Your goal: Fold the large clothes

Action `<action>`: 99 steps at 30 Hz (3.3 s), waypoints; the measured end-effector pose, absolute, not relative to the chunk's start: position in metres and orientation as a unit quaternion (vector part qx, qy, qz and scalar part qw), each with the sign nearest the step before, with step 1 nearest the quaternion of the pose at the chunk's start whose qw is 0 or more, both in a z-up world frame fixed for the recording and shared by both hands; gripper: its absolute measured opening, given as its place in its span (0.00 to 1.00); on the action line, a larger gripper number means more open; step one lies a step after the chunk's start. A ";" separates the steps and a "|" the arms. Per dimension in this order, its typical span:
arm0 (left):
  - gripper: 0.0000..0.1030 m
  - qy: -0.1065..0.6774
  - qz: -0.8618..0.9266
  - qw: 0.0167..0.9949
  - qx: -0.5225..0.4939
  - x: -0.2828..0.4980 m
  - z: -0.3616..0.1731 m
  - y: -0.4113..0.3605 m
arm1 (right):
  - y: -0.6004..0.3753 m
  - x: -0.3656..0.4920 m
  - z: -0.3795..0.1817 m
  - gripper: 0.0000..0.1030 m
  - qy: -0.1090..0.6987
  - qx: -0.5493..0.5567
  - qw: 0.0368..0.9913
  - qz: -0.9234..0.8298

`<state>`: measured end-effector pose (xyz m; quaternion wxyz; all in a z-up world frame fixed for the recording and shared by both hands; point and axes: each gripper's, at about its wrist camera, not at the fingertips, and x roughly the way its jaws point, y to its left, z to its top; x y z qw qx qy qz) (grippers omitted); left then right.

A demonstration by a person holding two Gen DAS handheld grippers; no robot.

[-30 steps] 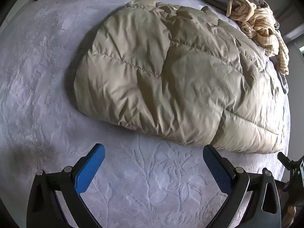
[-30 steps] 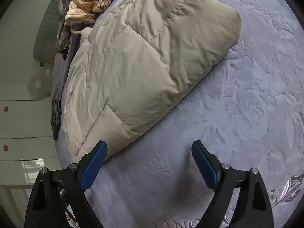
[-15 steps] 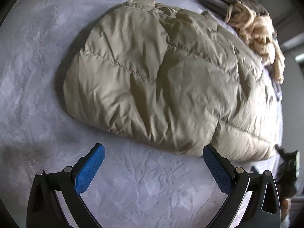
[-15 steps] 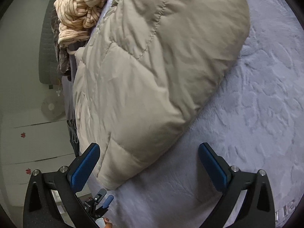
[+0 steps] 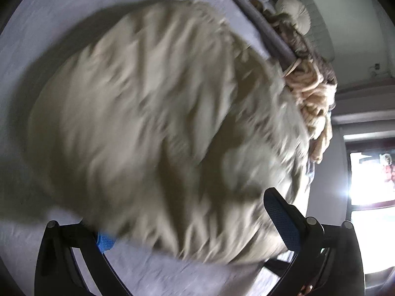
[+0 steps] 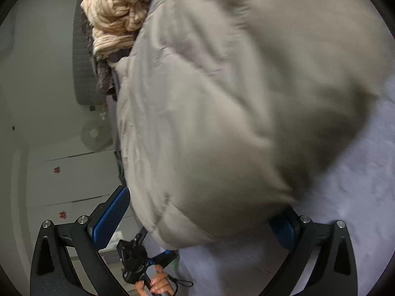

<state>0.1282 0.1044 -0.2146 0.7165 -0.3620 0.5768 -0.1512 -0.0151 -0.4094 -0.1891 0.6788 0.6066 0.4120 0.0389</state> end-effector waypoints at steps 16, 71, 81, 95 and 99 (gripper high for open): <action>0.31 0.557 -0.114 0.779 -0.267 0.144 -0.202 0.097 | -0.399 0.010 -0.197 0.65 0.418 0.614 0.670 0.014; 0.32 0.603 -0.101 0.791 -0.012 -0.090 -0.113 0.191 | -0.360 -0.188 -0.092 0.36 0.561 0.335 0.757 0.011; 0.32 0.636 -0.068 0.767 0.050 -0.084 -0.143 0.168 | -0.361 -0.178 -0.128 0.35 0.595 0.270 0.755 -0.060; 0.88 0.614 -0.065 0.786 0.020 -0.110 -0.090 0.155 | -0.359 -0.202 -0.095 0.43 0.586 0.251 0.770 -0.022; 1.00 0.590 -0.088 0.801 0.043 -0.101 -0.080 0.151 | -0.343 -0.190 -0.080 0.48 0.570 0.240 0.785 -0.028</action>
